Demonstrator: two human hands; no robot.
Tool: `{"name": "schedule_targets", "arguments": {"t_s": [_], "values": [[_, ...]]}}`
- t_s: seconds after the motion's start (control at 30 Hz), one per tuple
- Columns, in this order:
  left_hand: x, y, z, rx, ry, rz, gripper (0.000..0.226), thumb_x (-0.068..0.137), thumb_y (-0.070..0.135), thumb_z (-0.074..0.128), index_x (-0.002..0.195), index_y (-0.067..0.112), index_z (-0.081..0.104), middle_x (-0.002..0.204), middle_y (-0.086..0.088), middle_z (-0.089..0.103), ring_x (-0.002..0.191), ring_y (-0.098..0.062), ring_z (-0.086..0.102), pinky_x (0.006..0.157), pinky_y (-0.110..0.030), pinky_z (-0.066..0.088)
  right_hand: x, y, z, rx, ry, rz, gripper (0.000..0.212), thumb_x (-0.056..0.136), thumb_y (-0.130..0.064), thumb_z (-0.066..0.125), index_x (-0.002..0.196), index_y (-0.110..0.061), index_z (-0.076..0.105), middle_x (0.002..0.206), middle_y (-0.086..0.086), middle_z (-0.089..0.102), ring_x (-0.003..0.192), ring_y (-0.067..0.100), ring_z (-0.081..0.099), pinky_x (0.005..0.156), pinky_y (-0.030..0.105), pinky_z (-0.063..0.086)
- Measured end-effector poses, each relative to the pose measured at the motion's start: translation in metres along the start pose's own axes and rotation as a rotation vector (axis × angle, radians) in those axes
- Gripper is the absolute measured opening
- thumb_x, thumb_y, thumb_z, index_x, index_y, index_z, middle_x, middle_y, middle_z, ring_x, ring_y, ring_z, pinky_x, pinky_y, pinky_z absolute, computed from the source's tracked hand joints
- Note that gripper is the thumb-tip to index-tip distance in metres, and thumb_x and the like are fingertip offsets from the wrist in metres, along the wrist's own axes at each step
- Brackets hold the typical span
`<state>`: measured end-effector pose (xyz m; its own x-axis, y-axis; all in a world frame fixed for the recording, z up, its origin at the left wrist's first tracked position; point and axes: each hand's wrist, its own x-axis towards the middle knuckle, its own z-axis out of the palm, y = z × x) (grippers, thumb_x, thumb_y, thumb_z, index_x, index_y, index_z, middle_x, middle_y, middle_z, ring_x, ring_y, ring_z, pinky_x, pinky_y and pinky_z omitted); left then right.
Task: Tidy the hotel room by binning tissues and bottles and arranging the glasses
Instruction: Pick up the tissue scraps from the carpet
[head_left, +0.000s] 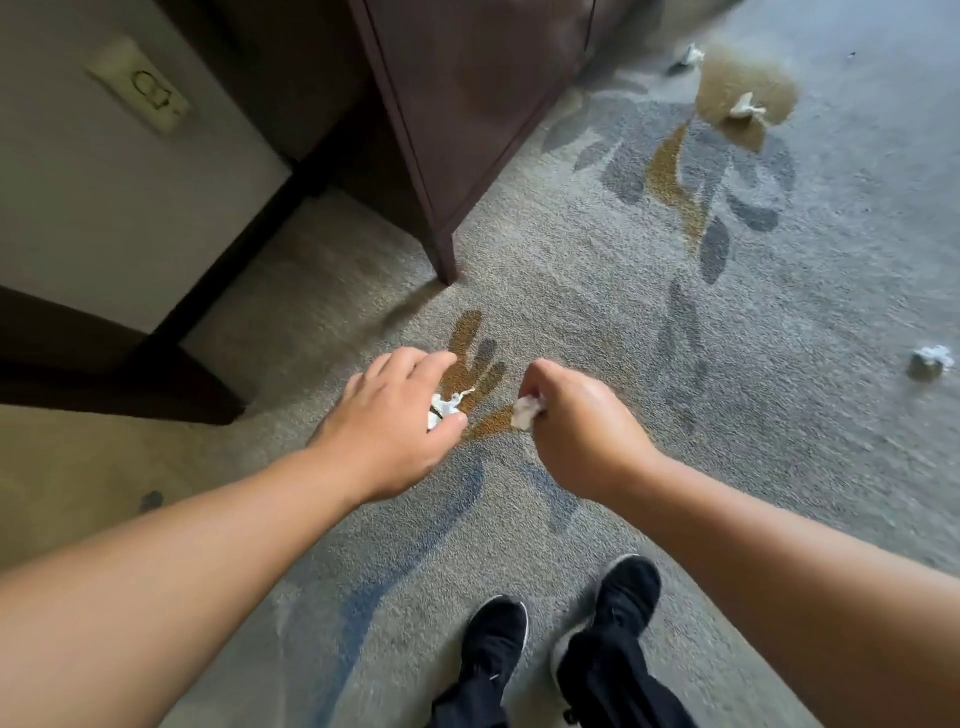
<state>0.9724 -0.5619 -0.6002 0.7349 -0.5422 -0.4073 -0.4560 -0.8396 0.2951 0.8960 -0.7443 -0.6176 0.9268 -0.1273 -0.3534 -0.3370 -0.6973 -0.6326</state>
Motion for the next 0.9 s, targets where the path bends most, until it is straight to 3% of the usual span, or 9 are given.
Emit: {"name": "schedule_targets", "arguments": {"t_s": [0.17, 0.37, 0.7, 0.9], "values": [[0.016, 0.007, 0.01, -0.029, 0.002, -0.082, 0.063, 0.09, 0.053, 0.043, 0.145, 0.028, 0.025, 0.141, 0.001, 0.035, 0.132, -0.019, 0.031, 0.111, -0.041, 0.027, 0.021, 0.014, -0.01, 0.001, -0.015, -0.092, 0.02, 0.087, -0.005, 0.044, 0.081, -0.021, 0.055, 0.084, -0.006, 0.052, 0.076, 0.012, 0.047, 0.056, 0.024, 0.031], [0.055, -0.017, 0.044, -0.052, 0.0, -0.092, 0.066, 0.088, 0.053, 0.05, 0.145, 0.029, 0.025, 0.141, 0.0, 0.036, 0.132, -0.021, 0.031, 0.11, -0.044, 0.029, 0.066, 0.025, 0.02, -0.01, -0.026, -0.133, 0.009, 0.088, -0.018, 0.046, 0.082, -0.019, 0.052, 0.086, -0.001, 0.051, 0.085, 0.02, 0.048, 0.07, 0.034, 0.042], [0.16, -0.141, 0.198, -0.026, -0.141, -0.172, 0.079, 0.078, 0.066, 0.059, 0.142, 0.042, 0.02, 0.15, 0.0, 0.021, 0.136, -0.027, 0.028, 0.104, -0.049, 0.035, 0.184, 0.101, 0.154, -0.113, -0.025, -0.101, 0.014, 0.08, -0.033, 0.055, 0.092, -0.026, 0.05, 0.089, -0.007, 0.045, 0.078, 0.013, 0.046, 0.066, 0.026, 0.032], [0.202, -0.19, 0.281, 0.039, -0.241, -0.205, 0.088, 0.073, 0.064, 0.067, 0.143, 0.045, 0.017, 0.156, -0.004, 0.007, 0.142, -0.033, 0.015, 0.107, -0.055, 0.029, 0.222, 0.136, 0.223, -0.131, -0.038, -0.099, 0.022, 0.081, -0.035, 0.056, 0.098, -0.021, 0.055, 0.094, -0.004, 0.048, 0.083, 0.014, 0.049, 0.069, 0.028, 0.038]]}}
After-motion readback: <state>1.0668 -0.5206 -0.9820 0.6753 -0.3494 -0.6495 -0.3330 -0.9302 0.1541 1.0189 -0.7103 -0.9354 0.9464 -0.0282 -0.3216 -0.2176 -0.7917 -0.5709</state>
